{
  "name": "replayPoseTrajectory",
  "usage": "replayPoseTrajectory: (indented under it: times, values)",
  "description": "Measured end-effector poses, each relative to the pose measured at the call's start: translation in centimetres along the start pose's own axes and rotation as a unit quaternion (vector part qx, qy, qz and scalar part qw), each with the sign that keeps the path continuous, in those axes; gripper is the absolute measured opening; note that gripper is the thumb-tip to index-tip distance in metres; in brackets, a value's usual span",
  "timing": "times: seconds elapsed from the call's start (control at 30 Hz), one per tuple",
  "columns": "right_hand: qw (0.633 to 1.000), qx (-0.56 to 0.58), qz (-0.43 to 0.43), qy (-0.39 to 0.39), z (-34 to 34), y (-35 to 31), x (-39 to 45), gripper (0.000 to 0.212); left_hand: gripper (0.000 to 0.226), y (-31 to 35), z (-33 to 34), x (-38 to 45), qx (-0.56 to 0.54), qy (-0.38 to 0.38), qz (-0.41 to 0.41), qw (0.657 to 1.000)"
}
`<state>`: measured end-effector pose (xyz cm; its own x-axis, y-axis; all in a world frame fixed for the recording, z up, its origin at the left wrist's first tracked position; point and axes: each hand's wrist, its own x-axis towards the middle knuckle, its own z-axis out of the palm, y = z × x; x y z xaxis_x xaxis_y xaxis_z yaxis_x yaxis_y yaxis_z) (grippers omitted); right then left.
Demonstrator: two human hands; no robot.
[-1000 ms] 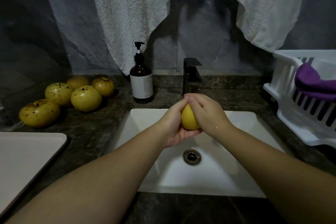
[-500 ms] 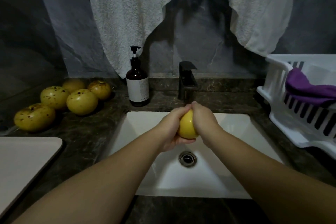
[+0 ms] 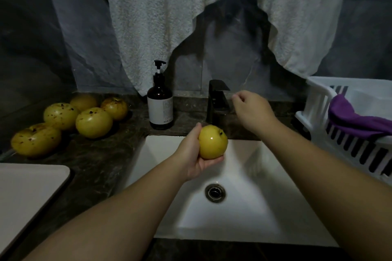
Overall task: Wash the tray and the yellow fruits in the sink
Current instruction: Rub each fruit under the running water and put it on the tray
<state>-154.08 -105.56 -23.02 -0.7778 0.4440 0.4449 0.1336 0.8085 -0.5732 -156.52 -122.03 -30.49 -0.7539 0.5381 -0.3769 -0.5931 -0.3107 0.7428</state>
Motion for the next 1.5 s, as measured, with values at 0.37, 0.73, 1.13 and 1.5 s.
replayPoseTrajectory:
  times: [0.37, 0.73, 1.13, 1.5]
  values:
    - [0.997, -0.016, -0.018, -0.075, 0.6, -1.6, 1.5, 0.039, 0.051, -0.2, 0.1, 0.4, 0.007, -0.001, -0.002, 1.0]
    - [0.994, 0.016, -0.021, -0.106, 0.4, -1.7, 1.7, 0.048, 0.047, -0.2, 0.7, 0.1, 0.0, -0.04, -0.009, 0.999]
    - [0.988, 0.141, 0.025, -0.062, 1.6, 0.1, 1.6, 0.039, 0.034, -0.2, 0.7, 0.1, 0.045, -0.033, 0.012, 0.998]
    - [0.755, 0.39, 0.396, -0.347, 4.3, 2.2, -6.0, 0.078, 0.028, -1.3, 0.8, 0.8, 0.139, 0.018, 0.11, 0.984]
